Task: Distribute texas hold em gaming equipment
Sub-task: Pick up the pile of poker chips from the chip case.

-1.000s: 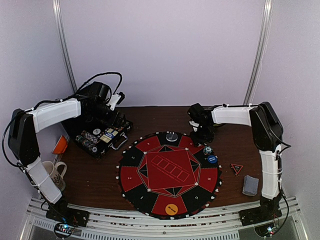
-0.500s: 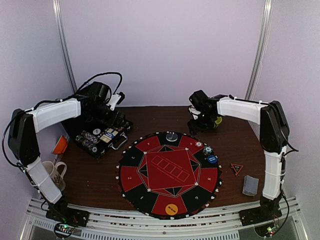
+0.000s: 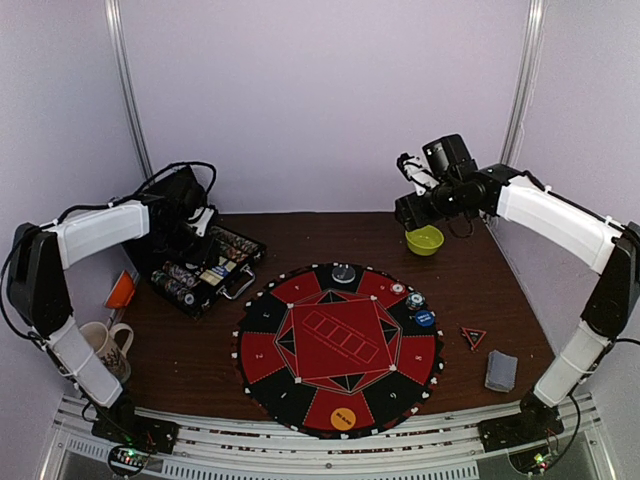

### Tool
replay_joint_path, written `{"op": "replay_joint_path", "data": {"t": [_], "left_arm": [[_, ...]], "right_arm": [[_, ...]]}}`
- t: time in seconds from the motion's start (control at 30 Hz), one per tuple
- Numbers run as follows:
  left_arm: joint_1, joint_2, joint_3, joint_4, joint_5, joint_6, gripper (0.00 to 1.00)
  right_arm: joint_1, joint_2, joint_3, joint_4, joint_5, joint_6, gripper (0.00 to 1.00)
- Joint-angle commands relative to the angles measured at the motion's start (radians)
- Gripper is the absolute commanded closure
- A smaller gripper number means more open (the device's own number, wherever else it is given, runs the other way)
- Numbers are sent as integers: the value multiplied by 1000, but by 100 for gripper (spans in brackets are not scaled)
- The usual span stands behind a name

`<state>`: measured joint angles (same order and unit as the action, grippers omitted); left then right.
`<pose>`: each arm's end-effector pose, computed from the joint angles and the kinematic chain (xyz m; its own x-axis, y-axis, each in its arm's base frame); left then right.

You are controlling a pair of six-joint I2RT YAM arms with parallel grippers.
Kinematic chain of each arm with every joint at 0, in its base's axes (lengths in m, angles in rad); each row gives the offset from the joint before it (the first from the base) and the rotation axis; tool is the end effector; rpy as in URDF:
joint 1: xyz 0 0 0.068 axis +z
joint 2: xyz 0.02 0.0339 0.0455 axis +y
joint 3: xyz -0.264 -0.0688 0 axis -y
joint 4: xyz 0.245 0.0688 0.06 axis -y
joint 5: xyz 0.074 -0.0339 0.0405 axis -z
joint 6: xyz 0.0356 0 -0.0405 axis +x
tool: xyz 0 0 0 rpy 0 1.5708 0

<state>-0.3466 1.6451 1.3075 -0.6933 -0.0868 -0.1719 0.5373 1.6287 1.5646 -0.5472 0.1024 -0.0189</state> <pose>0.3273 -0.1149 0.2583 -0.8456 0.1242 -0.5192 0.1541 0.9879 -0.0147 0.3225 0.1879 0.3584 -0.4847 -0.3107 -0.8176 -0.4465 0.8917 -0.0741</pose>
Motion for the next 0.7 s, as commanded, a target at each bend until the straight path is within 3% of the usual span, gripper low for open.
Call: {"op": "replay_joint_path", "data": {"t": [0.0,0.1,0.3,0.67], "left_arm": [[56,-63,-73,-55,-45,-108,37],[69,-90,-155,12,-34,-166,38],[96,-73,-238,71,-87,-197,50],[111,-1,-247,160,-192,-174,55]], "right_arm": [[-5,10,-62,12,23,-83,26],[-5,24,-63,2,44,-106,26],[-5,8,-100,12,57,-133,25],[-5,-11,-122,25,45,-122,25]]}}
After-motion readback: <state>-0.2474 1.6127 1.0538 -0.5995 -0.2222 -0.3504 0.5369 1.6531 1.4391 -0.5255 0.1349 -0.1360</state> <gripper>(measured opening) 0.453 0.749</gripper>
